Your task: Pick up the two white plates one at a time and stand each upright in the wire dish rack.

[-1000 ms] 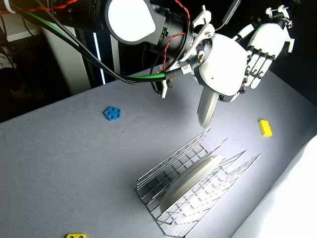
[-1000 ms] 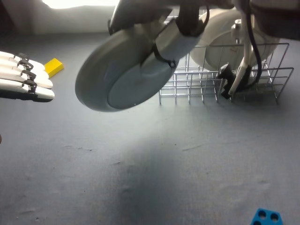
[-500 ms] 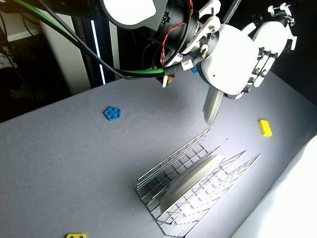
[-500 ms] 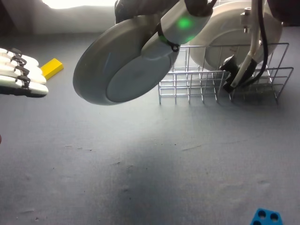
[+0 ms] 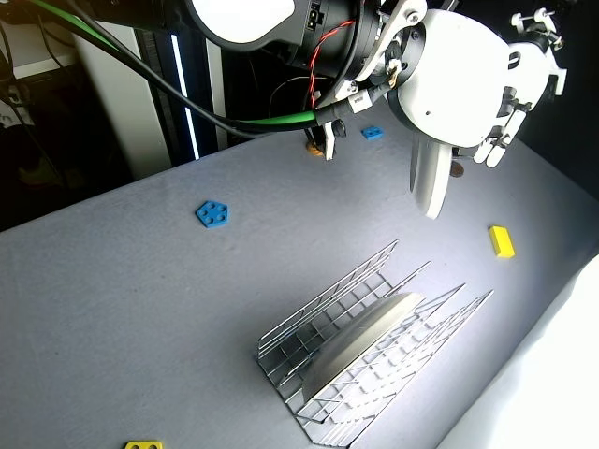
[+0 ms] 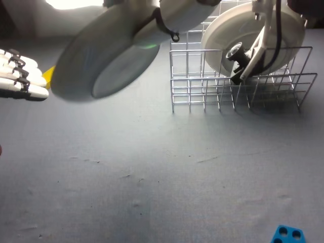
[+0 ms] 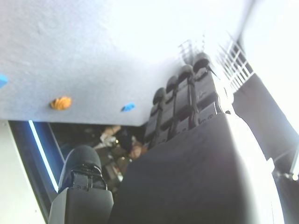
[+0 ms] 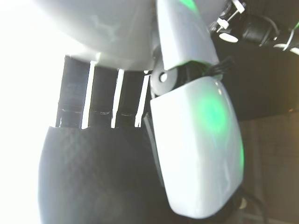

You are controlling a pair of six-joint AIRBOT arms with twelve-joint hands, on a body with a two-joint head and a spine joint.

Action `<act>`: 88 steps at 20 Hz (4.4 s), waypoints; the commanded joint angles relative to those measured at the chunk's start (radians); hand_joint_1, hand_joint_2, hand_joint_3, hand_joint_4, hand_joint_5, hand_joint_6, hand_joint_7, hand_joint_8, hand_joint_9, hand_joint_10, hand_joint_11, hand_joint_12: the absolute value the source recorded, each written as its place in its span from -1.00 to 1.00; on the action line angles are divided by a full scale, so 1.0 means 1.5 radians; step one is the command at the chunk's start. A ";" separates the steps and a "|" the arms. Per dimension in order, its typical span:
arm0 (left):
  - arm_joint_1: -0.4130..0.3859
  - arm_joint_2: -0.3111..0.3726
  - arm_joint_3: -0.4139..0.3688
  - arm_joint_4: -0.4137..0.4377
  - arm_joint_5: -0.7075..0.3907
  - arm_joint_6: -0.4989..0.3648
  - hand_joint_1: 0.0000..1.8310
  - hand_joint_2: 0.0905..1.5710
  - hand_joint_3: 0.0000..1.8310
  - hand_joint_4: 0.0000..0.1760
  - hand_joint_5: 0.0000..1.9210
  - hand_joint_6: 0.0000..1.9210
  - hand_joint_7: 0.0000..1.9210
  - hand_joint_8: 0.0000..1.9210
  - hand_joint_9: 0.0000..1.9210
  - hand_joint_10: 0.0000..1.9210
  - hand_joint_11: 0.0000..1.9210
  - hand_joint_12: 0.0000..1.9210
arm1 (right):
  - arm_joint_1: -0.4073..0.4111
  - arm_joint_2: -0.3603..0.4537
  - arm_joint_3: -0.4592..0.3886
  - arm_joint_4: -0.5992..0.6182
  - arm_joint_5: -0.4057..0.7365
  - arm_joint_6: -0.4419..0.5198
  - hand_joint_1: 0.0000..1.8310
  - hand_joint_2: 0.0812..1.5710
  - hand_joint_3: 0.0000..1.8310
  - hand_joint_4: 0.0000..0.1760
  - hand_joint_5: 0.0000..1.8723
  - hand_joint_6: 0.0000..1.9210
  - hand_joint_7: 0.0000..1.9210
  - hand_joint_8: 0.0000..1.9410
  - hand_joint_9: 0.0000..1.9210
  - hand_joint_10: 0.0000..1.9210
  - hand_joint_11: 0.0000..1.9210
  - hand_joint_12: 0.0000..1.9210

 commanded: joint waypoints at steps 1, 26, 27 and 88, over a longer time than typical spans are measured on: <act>-0.006 0.004 0.002 -0.055 -0.023 -0.002 -1.00 0.45 -1.00 -1.00 -0.98 -0.99 -0.98 -1.00 -1.00 -1.00 -1.00 -1.00 | 0.012 0.003 -0.003 0.094 0.105 -0.061 0.51 0.34 -1.00 -1.00 0.09 -0.01 0.14 -0.27 -0.01 0.15 -0.14 0.24; 0.000 -0.003 0.007 -0.031 -0.022 -0.002 -1.00 0.45 -1.00 -1.00 -0.99 -1.00 -0.99 -1.00 -1.00 -1.00 -1.00 -1.00 | -0.039 0.036 0.045 0.706 0.115 -0.547 0.52 0.31 -1.00 -1.00 0.13 -0.10 0.19 -0.35 0.06 0.05 -0.09 0.17; 0.001 -0.003 0.007 -0.031 -0.022 -0.002 -1.00 0.45 -1.00 -1.00 -0.98 -1.00 -0.98 -1.00 -0.99 -1.00 -1.00 -1.00 | -0.039 0.037 0.049 0.723 0.112 -0.547 0.52 0.31 -1.00 -1.00 0.13 -0.11 0.19 -0.35 0.07 0.05 -0.08 0.17; 0.001 -0.012 0.016 -0.026 -0.022 0.000 -1.00 0.46 -1.00 -1.00 -0.99 -1.00 -0.97 -0.99 -0.98 -0.99 -0.99 -1.00 | -0.141 0.001 0.176 0.679 0.087 -0.557 0.34 0.36 -1.00 -0.70 0.05 0.06 0.12 -0.19 0.11 -0.84 -0.41 0.32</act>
